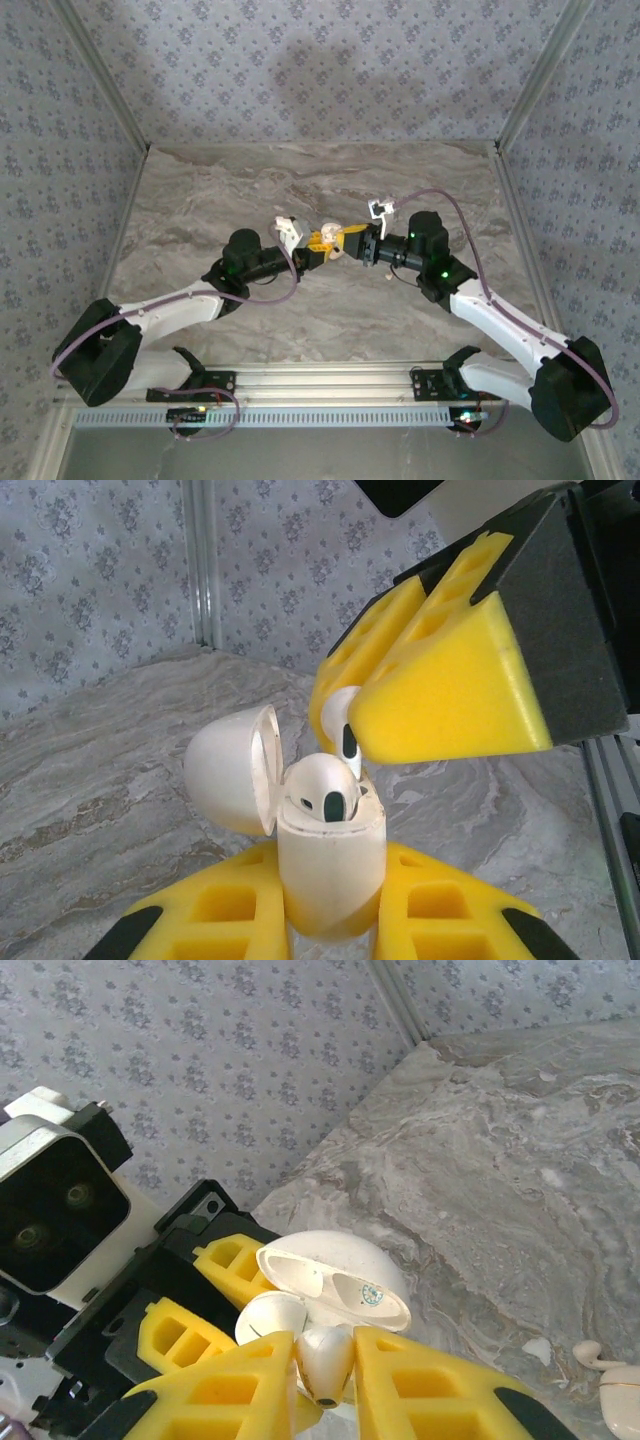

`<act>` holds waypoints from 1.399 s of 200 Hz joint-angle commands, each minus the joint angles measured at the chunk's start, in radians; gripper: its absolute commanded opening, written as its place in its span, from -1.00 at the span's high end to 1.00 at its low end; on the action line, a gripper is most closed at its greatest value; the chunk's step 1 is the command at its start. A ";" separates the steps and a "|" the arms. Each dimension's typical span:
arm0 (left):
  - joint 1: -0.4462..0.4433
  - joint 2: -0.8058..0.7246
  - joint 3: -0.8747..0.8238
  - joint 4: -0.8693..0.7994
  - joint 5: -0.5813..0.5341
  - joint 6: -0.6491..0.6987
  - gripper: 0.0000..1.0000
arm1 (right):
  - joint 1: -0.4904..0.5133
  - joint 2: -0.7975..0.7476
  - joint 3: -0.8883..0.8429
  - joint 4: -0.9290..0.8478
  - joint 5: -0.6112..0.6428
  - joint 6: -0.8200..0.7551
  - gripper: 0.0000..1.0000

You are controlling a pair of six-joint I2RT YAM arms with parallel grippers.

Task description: Insert the wireless bluetooth earbuds into the charging case

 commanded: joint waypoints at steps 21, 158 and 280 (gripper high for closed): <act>-0.004 -0.033 0.012 0.091 0.055 0.009 0.78 | -0.019 -0.011 -0.009 -0.024 -0.079 -0.026 0.47; -0.003 -0.053 -0.002 0.044 0.065 0.034 0.77 | -0.090 -0.151 -0.017 -0.063 -0.120 0.002 0.00; -0.002 -0.061 0.016 0.005 0.152 0.041 0.77 | -0.099 0.053 0.122 -0.015 -0.361 0.004 -0.44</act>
